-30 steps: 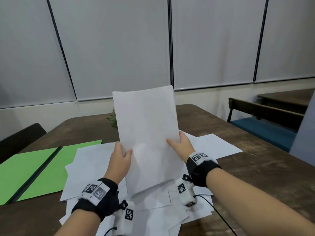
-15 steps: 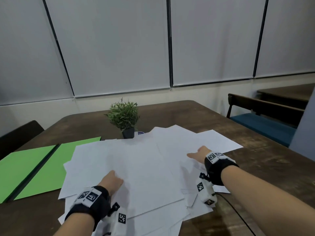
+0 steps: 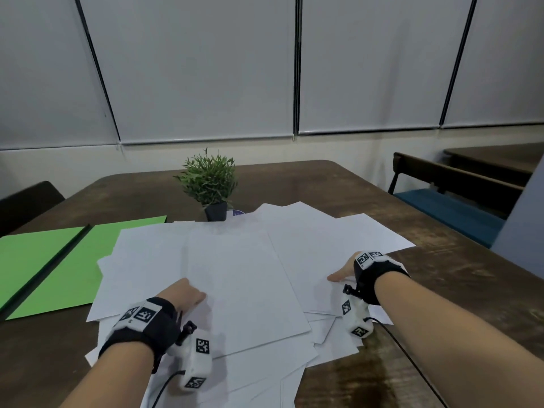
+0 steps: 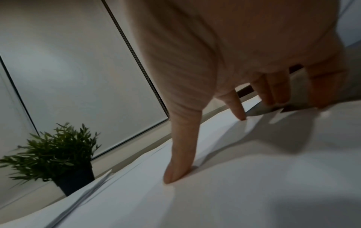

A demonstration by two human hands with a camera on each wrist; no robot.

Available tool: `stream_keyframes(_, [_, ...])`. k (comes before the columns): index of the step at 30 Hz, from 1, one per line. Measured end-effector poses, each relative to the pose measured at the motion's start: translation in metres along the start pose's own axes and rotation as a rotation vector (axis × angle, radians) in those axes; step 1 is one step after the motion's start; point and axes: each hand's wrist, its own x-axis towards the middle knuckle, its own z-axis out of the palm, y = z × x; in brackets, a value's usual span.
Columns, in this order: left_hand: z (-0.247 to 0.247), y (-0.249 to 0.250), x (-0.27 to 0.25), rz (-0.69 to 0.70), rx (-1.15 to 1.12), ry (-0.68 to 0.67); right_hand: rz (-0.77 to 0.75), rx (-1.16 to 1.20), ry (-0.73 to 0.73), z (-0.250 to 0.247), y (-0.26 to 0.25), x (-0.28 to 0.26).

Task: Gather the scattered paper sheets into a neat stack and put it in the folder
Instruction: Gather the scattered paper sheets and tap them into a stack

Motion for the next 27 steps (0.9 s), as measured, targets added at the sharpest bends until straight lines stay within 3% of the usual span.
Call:
stream_keyframes(10, [0.000, -0.004, 0.007, 0.008, 0.022, -0.017, -0.017, 0.077, 0.007, -0.004, 0.014, 0.013])
stream_keyframes(14, [-0.001, -0.005, 0.009, 0.012, 0.002, -0.017, 0.080, 0.116, 0.093, -0.007, 0.022, 0.015])
stream_keyframes(18, [-0.001, -0.005, 0.007, 0.012, 0.019, 0.001, 0.006, 0.158, 0.201, -0.010, 0.026, 0.019])
stream_keyframes(27, [-0.001, 0.001, -0.005, 0.006, 0.060, 0.017, -0.155, 0.501, 0.465, -0.056, 0.021, 0.014])
